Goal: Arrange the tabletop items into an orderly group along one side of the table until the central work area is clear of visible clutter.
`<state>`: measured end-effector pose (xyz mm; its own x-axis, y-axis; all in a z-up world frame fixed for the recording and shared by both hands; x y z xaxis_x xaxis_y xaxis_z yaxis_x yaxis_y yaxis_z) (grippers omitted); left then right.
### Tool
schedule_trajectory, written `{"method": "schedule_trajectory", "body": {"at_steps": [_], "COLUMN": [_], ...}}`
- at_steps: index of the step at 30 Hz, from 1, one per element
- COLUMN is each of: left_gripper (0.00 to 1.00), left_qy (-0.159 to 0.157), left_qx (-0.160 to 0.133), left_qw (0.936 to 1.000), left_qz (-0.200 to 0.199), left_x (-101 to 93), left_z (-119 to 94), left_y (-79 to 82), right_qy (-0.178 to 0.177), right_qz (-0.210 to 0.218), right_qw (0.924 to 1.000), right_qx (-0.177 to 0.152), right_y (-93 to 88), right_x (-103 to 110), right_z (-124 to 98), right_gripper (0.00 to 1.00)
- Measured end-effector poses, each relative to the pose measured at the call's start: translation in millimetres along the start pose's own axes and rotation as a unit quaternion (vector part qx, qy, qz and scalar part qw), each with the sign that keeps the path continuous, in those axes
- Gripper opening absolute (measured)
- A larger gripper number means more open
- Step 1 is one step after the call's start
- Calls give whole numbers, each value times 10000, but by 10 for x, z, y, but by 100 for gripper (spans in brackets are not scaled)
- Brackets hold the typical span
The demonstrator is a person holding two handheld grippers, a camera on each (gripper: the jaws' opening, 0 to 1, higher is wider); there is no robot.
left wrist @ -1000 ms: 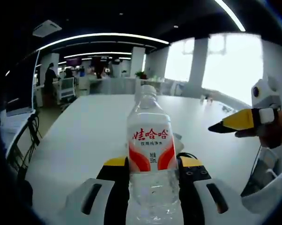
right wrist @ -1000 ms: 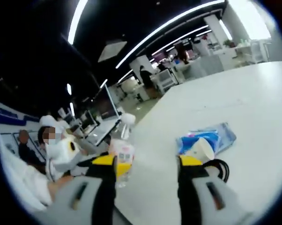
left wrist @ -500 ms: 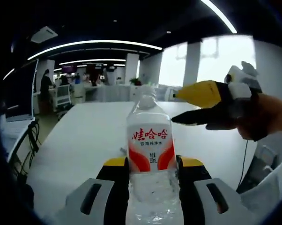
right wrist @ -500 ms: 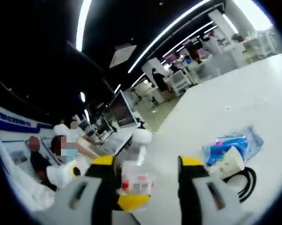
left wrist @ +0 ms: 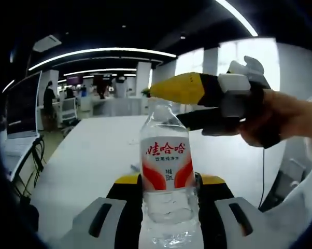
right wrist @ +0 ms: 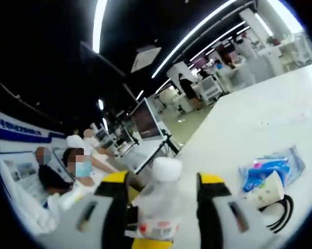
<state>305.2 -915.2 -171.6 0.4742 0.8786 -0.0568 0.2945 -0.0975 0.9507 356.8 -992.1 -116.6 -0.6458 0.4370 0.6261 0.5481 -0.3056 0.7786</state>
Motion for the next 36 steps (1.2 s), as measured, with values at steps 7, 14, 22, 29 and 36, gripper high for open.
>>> {"method": "schedule_trajectory", "body": {"at_steps": [7,14,22,29,36], "left_gripper": [37,38,38,36,36], "left_qy": [41,97,227,363,495], "left_qx": [-16,-15,30,177,301], "left_qw": [10000,10000,9997,9991,9981], "left_qz": [-8,0,-33,-109,-191], "left_x": [-19,-24,47,126,173], "left_z": [-35,-63,-52,-10,7], "left_y": [-18,-42,-80,-138,-183], "right_qy": [139,246,396,595,795], "right_qz": [19,-14,20,-644,-1337], "right_qw": [9999,9995,9988,9942,9837], "right_qx": [71,191,269,629,902], "right_y": [-24,-55,-73,-84,-122], "right_x": [25,-3,81,162,235], "right_z": [62,144,242,328,418], "right_gripper": [43,26,22,21,20]}}
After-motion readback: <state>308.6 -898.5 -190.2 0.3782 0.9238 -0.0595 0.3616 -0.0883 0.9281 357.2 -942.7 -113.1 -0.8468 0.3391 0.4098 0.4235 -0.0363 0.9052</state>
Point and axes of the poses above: the point that each gripper's makers call its tool centre point, and the gripper's own axes: z roughly forward along the fingers, x roughly to its left, y roughly out of its top, the point moved 5 cm from there along -z, roughly backward along the fingers, and after that the axes turned 11 degrees about y, right-handed, at the moved point
